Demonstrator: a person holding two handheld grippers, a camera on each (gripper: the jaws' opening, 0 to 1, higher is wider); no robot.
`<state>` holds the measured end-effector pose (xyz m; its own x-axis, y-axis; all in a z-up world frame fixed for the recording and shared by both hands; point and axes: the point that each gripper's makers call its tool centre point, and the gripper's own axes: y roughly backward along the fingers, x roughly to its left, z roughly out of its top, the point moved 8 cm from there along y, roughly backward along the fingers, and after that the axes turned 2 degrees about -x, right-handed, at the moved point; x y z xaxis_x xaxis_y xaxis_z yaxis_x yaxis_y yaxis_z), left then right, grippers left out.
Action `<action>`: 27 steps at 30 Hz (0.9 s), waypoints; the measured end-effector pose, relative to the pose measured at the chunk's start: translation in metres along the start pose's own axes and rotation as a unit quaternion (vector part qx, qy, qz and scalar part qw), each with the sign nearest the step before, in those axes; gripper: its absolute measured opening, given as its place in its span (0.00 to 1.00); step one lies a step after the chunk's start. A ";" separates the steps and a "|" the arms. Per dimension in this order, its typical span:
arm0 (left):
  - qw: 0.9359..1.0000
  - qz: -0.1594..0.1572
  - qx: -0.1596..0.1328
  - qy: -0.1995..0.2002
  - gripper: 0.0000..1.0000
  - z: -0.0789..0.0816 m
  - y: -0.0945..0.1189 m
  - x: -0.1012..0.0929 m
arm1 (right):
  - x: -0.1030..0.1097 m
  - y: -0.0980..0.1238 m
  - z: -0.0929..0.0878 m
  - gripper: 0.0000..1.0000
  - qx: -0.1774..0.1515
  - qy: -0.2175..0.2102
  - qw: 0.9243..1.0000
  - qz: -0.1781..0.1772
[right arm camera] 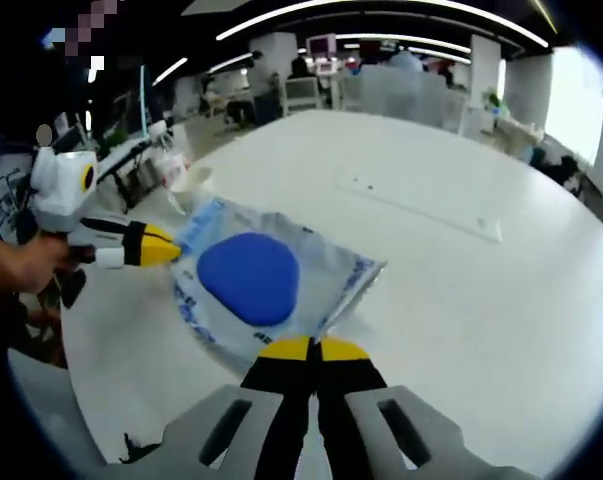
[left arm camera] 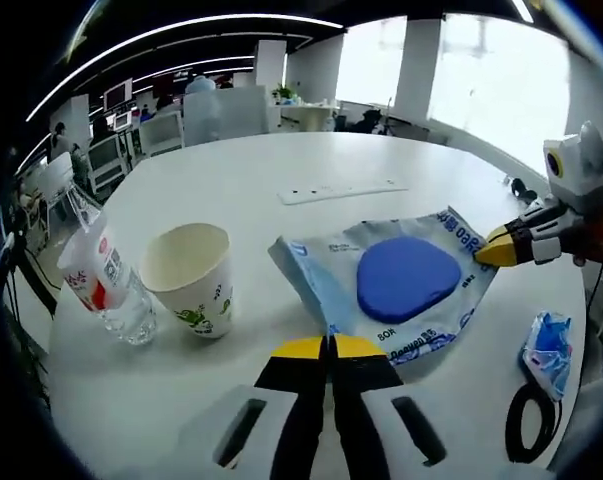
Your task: Arrange the tabletop items into an orderly group along one side of the table until the central work area is clear of visible clutter.
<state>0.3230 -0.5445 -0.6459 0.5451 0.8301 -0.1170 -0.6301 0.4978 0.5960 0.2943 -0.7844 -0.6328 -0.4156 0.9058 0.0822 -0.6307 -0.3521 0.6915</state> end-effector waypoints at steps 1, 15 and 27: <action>1.000 0.000 0.000 -0.001 0.00 0.000 -0.001 0.000 | -0.001 -0.001 0.000 0.00 0.001 0.001 1.000 0.000; 1.000 0.011 0.017 -0.013 0.00 0.000 -0.020 0.007 | -0.008 -0.023 0.000 0.00 0.009 0.011 1.000 -0.004; 0.997 0.043 0.036 -0.046 0.00 -0.006 -0.038 0.015 | -0.010 -0.048 0.000 0.00 0.020 0.022 1.000 -0.005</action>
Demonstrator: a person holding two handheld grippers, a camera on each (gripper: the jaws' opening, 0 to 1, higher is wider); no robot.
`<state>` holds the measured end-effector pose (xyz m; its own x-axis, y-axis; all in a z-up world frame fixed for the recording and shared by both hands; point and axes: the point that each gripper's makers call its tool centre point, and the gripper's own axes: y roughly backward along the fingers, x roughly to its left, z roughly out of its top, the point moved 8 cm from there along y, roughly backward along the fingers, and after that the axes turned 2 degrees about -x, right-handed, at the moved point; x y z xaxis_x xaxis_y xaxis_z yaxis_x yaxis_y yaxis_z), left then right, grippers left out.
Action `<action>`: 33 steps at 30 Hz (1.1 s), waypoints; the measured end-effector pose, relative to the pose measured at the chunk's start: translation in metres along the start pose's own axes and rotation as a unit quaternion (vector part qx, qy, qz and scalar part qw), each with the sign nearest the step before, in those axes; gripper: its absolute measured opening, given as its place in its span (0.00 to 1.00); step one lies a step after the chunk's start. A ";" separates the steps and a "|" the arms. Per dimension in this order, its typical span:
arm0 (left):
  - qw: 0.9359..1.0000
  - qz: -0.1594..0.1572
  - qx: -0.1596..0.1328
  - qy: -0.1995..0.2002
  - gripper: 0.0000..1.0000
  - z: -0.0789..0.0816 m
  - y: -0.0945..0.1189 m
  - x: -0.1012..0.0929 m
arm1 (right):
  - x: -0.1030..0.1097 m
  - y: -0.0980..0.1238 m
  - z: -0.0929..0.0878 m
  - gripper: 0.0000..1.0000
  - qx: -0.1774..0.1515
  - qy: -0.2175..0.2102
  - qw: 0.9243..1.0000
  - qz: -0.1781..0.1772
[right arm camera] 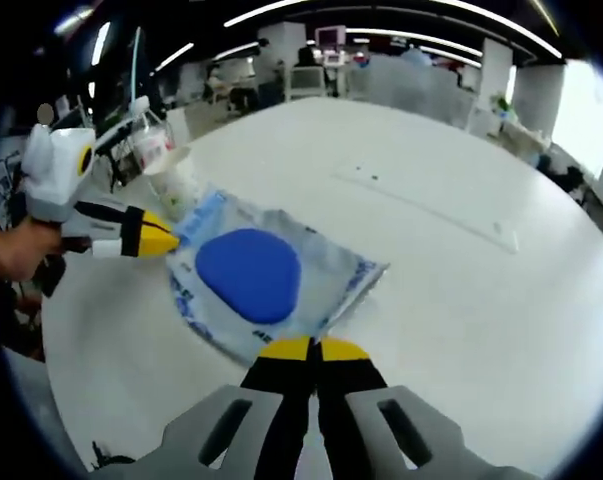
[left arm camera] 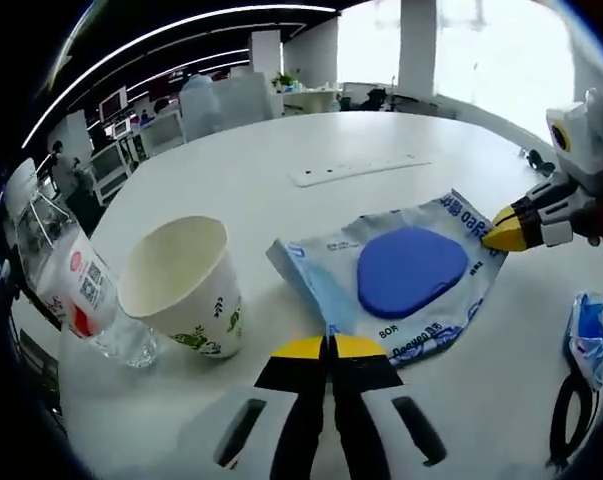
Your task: Arrange the tabletop items into an orderly group along one side of the table until the central work area is clear of visible clutter.
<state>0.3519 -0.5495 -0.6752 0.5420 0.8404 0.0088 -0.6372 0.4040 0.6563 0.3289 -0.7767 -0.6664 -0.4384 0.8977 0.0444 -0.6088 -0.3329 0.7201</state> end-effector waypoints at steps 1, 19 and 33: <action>1.000 0.002 0.000 -0.001 0.00 0.000 -0.001 0.001 | 0.000 -0.001 0.000 0.00 0.000 -0.001 1.000 0.000; 0.999 0.037 -0.017 -0.031 0.01 0.006 -0.011 0.012 | -0.005 -0.022 0.007 0.00 -0.011 0.015 1.000 -0.006; 0.996 0.063 -0.017 -0.057 0.03 0.008 -0.016 0.015 | -0.004 -0.030 0.012 0.00 -0.011 0.034 0.999 -0.020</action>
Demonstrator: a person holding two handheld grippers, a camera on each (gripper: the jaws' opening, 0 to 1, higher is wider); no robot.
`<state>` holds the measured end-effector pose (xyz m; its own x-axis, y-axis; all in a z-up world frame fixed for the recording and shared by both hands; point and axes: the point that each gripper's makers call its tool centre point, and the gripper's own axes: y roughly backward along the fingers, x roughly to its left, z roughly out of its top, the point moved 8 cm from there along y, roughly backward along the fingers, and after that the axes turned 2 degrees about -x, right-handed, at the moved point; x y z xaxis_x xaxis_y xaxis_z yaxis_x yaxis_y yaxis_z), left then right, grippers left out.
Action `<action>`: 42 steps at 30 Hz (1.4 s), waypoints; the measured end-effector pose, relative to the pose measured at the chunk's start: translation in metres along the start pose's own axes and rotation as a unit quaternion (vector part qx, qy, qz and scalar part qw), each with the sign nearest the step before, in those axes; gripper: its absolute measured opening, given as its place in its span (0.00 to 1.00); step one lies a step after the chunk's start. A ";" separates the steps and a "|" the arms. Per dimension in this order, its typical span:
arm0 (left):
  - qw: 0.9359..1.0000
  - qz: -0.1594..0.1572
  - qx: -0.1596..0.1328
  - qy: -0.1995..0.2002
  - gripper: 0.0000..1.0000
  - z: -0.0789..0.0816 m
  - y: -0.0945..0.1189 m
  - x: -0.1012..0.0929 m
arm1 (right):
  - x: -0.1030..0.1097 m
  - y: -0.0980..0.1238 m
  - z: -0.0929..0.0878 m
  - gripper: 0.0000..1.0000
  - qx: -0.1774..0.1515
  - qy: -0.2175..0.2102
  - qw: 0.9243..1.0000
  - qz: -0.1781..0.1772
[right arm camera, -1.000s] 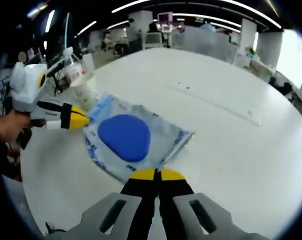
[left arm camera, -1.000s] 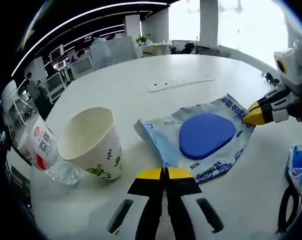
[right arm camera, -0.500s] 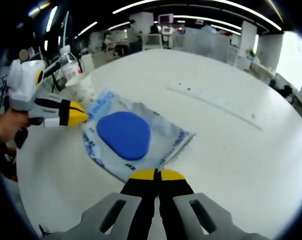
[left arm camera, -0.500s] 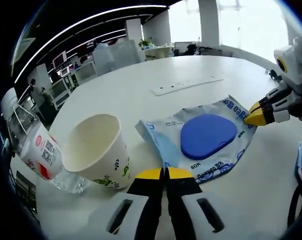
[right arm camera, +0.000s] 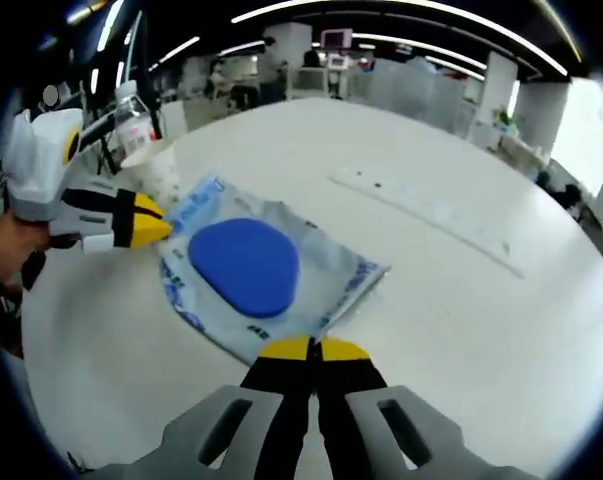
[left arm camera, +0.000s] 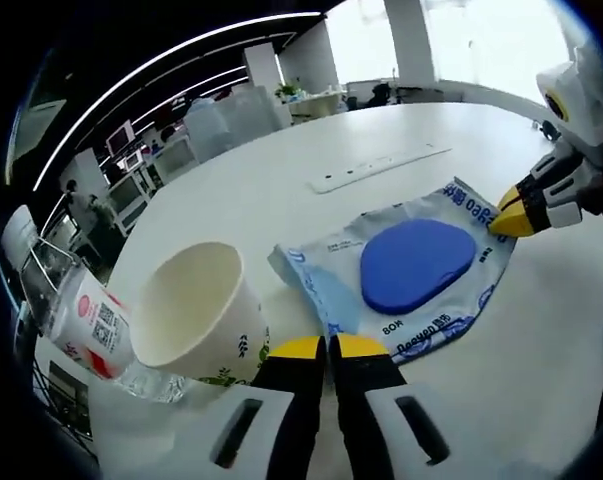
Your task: Arrange the tabletop items into an orderly group along one side of the table until the central work area is clear of visible clutter.
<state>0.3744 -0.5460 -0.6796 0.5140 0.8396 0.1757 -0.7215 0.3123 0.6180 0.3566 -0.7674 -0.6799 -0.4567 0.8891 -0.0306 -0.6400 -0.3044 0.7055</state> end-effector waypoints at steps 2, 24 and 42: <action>1.000 0.002 0.000 -0.001 0.03 0.000 0.000 0.001 | 0.000 0.000 0.000 0.00 0.000 -0.003 1.000 0.000; 1.000 0.001 0.009 0.008 0.04 -0.002 0.003 -0.001 | 0.001 0.003 -0.001 0.00 0.005 0.011 1.000 -0.002; 1.000 0.009 -0.001 0.018 0.18 -0.003 0.021 -0.002 | -0.005 0.019 0.007 0.34 -0.034 0.012 0.999 -0.025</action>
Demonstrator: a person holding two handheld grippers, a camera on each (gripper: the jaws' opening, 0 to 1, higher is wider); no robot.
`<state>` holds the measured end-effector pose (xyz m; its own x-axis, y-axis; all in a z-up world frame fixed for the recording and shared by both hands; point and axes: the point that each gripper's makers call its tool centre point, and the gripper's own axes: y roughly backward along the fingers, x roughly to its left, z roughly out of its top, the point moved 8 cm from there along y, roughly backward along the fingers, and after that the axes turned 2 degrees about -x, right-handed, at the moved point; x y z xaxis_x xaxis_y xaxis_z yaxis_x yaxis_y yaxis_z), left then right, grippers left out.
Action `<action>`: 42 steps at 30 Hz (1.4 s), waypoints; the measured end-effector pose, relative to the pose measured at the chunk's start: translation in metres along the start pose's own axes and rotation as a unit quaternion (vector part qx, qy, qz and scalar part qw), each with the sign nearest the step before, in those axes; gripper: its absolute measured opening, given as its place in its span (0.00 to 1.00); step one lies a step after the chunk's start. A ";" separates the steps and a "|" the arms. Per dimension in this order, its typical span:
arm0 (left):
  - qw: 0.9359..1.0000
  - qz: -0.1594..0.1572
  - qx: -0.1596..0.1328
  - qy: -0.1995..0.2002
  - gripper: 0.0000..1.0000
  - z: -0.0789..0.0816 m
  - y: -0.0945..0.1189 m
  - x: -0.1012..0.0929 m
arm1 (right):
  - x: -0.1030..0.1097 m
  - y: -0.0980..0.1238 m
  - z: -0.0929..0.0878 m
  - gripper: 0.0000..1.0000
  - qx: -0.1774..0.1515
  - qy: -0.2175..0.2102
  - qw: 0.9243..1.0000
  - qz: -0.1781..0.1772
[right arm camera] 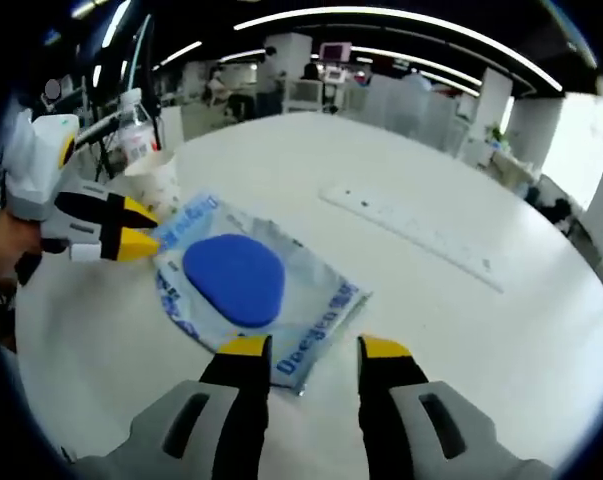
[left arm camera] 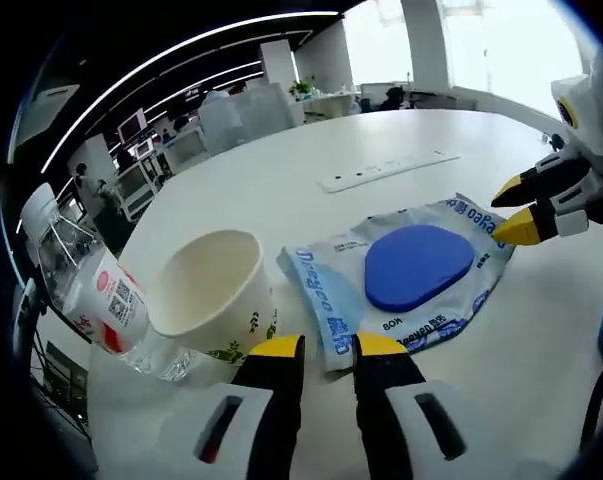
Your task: Arrange the tabletop items into an orderly group along one side of the table until the central work area is clear of visible clutter.
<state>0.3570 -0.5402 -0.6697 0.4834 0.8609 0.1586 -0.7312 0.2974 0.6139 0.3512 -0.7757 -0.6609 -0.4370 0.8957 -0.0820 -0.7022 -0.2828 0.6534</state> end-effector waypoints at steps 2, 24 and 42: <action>1.000 -0.001 -0.001 -0.001 0.21 0.000 0.003 -0.001 | 0.000 0.003 0.003 0.38 -0.006 -0.004 1.000 -0.001; 0.998 -0.029 -0.057 -0.019 0.52 0.023 0.048 -0.014 | 0.009 0.038 0.037 0.79 -0.072 0.016 0.997 0.012; 0.996 -0.047 -0.074 0.012 0.95 0.041 0.088 -0.012 | 0.016 0.072 0.060 0.98 -0.079 0.041 0.996 0.024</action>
<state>0.3065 -0.5411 -0.5856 0.5429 0.8354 0.0859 -0.7468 0.4334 0.5044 0.3274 -0.7615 -0.5705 -0.5126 0.8505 -0.1182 -0.7554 -0.3812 0.5330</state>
